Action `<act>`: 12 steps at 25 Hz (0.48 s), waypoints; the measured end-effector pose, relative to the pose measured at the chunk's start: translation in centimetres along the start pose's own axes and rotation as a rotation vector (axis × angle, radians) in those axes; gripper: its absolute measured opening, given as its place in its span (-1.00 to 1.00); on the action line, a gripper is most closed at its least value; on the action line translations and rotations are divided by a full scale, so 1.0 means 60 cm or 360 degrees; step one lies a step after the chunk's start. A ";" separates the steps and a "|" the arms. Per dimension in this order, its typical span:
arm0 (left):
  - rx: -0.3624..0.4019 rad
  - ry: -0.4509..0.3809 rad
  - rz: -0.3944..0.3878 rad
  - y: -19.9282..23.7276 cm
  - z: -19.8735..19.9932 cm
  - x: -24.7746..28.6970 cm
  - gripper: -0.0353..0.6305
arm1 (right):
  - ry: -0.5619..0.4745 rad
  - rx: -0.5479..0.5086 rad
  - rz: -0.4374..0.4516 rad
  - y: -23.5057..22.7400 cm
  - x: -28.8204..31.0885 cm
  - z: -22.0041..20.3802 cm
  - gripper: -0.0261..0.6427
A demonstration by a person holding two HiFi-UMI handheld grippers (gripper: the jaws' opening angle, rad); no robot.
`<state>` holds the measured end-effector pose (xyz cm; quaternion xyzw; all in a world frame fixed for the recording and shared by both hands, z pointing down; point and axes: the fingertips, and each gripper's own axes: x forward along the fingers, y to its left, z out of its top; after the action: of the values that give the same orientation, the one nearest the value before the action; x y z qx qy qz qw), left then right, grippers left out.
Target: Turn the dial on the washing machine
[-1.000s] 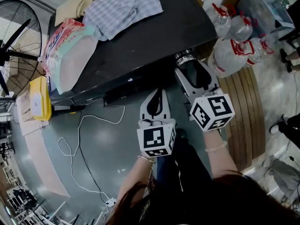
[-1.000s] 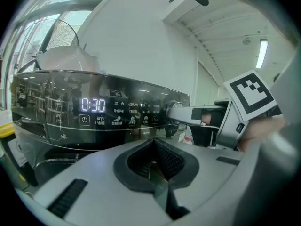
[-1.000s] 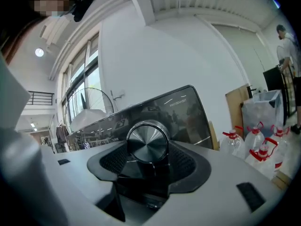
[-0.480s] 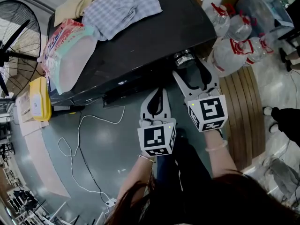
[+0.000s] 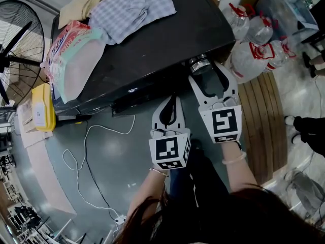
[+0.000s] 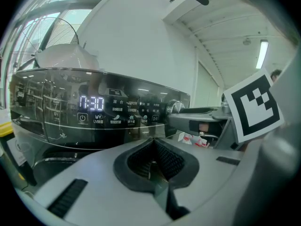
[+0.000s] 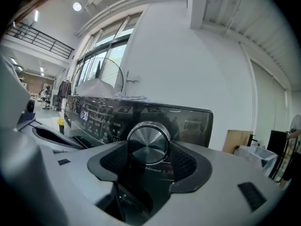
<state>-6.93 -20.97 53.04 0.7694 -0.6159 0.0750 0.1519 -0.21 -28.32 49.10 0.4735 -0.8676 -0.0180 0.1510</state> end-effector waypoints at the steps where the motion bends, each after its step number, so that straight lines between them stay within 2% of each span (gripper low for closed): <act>1: -0.0001 0.0002 0.0001 0.001 -0.001 0.000 -0.84 | -0.0007 0.0028 0.0001 0.000 0.000 0.000 -0.06; 6: -0.0004 0.0006 0.0006 0.002 -0.002 0.001 -0.84 | -0.0044 0.0249 0.0004 -0.007 -0.003 -0.007 -0.05; 12: -0.0013 0.0002 0.0006 0.001 -0.001 0.006 -0.84 | -0.0076 0.0410 0.0026 -0.008 -0.002 -0.007 -0.05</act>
<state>-6.90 -21.29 53.20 0.7676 -0.6174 0.0734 0.1553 0.36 -28.43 49.39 0.4813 -0.8699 0.0837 0.0685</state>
